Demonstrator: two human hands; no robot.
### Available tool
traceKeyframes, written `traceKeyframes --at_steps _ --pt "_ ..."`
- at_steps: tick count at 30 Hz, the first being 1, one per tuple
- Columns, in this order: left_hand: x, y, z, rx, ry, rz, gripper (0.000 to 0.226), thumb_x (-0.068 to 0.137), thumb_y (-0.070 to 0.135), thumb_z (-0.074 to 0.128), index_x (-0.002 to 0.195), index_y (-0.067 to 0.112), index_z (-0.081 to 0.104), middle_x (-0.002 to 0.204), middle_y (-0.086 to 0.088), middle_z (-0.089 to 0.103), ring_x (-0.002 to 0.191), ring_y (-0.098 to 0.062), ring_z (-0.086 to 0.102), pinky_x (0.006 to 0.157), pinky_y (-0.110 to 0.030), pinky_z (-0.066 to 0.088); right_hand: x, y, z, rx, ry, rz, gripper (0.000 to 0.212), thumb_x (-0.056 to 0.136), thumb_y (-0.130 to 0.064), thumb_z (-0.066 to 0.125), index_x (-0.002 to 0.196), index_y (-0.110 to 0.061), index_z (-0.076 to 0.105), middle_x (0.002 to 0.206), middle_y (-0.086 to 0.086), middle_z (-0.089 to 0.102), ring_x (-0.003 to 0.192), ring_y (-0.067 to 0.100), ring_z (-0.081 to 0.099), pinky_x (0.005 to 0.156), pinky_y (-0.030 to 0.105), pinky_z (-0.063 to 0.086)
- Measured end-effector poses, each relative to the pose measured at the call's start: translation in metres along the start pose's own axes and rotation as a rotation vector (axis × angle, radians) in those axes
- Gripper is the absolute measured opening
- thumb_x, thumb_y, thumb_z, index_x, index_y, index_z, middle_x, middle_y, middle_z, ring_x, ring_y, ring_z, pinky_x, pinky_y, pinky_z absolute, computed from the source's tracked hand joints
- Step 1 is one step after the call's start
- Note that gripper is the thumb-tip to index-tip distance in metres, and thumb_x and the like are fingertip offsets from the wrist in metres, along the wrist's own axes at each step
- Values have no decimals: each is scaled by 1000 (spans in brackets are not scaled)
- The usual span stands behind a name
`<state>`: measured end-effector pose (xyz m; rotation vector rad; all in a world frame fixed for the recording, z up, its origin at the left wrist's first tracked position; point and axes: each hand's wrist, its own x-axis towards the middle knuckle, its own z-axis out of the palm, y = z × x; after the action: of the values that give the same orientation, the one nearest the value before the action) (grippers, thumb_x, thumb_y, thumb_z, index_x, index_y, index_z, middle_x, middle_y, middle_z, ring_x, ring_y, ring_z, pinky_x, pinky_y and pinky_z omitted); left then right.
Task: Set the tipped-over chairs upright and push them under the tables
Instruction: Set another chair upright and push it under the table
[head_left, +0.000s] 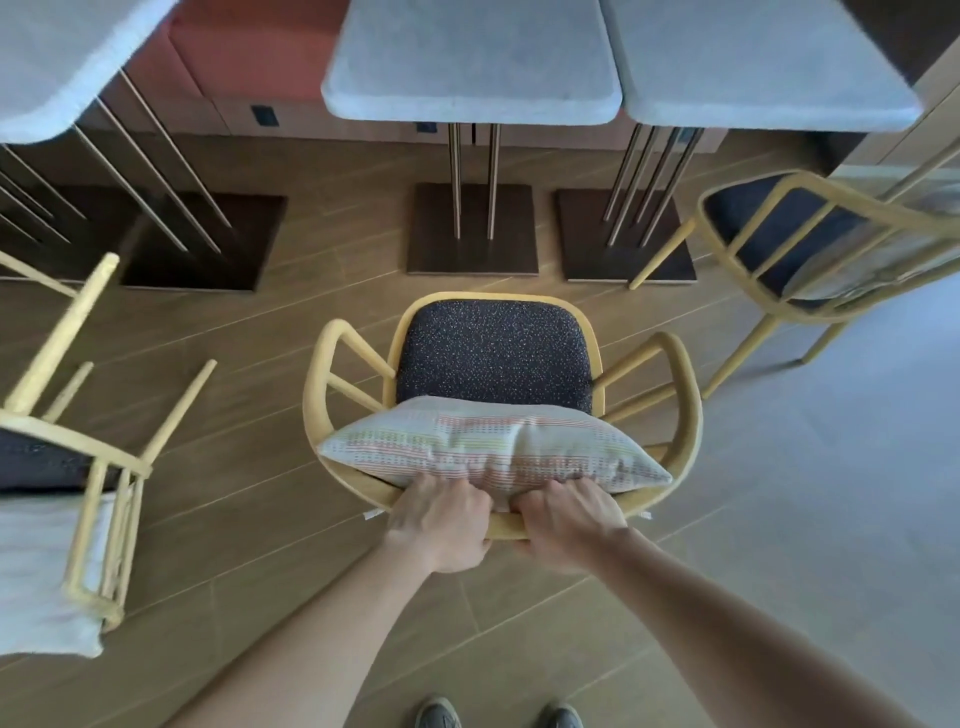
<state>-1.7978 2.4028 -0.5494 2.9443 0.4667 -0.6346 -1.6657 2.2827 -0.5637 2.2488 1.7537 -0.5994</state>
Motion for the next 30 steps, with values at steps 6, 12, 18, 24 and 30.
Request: traceKeyframes --at_steps 6,12,18,24,30 --pt "29 -16 -11 28 29 -65 31 100 44 60 113 19 73 106 -7 76 96 -29 74 75 -41 40 33 9 -17 2 29 55 40 99 -52 49 116 -24 71 103 8 77 95 36 74 87 44 55" --pt "80 -48 -32 35 37 -116 32 100 46 61 113 19 71 110 -9 75 101 -29 73 87 -43 50 89 39 -42 -18 77 27 44 98 -55 47 114 -23 72 100 6 77 92 36 74 86 44 54" --pt "138 -89 -56 44 34 -142 35 99 48 60 116 19 73 111 -8 76 102 -29 73 91 -43 52 152 72 -76 -20 95 -12 35 99 -46 51 114 -21 70 106 8 77 95 34 73 88 44 56" --pt "184 -136 -73 47 31 -126 34 99 49 59 112 21 73 107 -8 74 97 -29 74 88 -44 52 208 87 -102 -10 118 0 39 101 -50 49 112 -19 69 101 7 76 92 33 73 84 41 53" --pt "213 -171 -88 56 39 -84 31 98 47 58 106 20 73 102 -8 74 94 -32 74 83 -43 52 245 94 -122 9 116 40 36 100 -47 48 112 -22 71 100 7 77 91 35 73 81 41 54"
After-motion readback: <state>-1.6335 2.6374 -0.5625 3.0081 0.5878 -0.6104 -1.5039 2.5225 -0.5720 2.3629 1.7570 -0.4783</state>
